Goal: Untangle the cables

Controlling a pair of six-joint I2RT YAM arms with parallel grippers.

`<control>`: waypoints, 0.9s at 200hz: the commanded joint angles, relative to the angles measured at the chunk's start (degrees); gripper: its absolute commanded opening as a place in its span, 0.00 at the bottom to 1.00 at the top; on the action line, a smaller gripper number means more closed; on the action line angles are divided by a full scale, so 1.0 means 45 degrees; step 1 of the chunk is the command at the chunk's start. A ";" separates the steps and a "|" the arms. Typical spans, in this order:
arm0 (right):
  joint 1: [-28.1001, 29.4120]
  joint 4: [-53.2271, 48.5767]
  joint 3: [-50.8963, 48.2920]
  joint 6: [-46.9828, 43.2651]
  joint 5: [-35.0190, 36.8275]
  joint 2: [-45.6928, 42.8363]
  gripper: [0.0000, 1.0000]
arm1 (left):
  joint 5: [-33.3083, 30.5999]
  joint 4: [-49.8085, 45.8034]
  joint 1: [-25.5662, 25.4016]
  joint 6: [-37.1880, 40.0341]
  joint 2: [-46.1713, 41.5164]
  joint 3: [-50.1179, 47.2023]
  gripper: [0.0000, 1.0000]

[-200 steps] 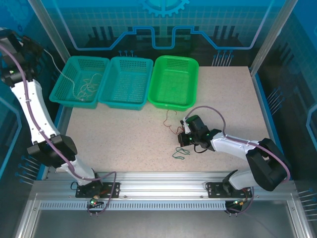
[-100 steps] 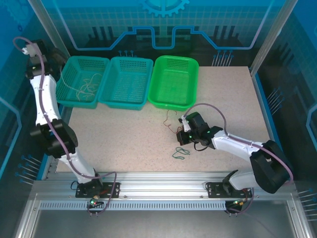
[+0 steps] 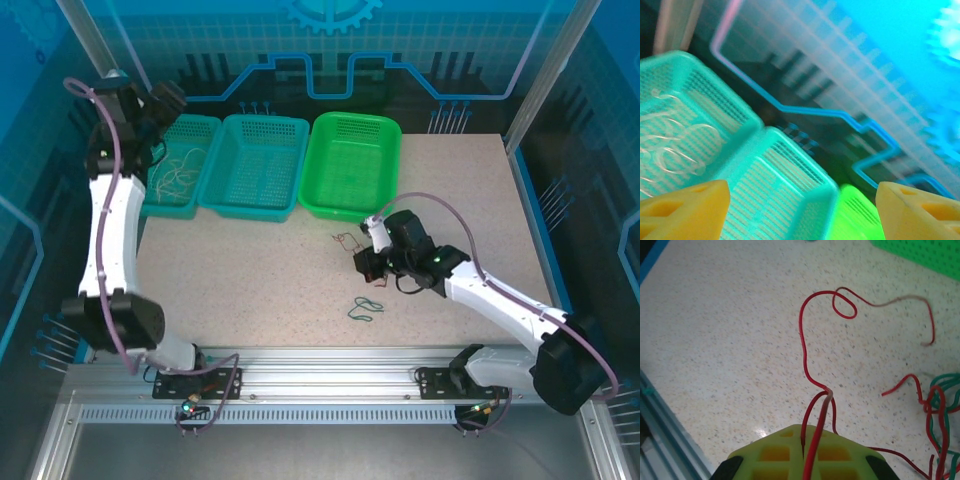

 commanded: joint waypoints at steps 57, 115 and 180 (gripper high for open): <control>-0.0002 -0.0652 0.8466 -0.0176 -0.1269 0.4883 0.00 | -0.0660 0.0997 -0.5752 -0.0777 -0.6252 -0.7187 0.77; 0.0233 -0.1149 1.6255 0.0538 -0.1356 1.1398 0.00 | -0.1260 -0.1564 -0.7069 -0.1146 -0.8956 -0.8417 0.78; 0.0270 -0.5273 2.6383 0.1345 -0.1482 1.7703 0.69 | -0.1726 -0.2206 -0.8841 -0.1870 -0.8564 -0.8541 0.79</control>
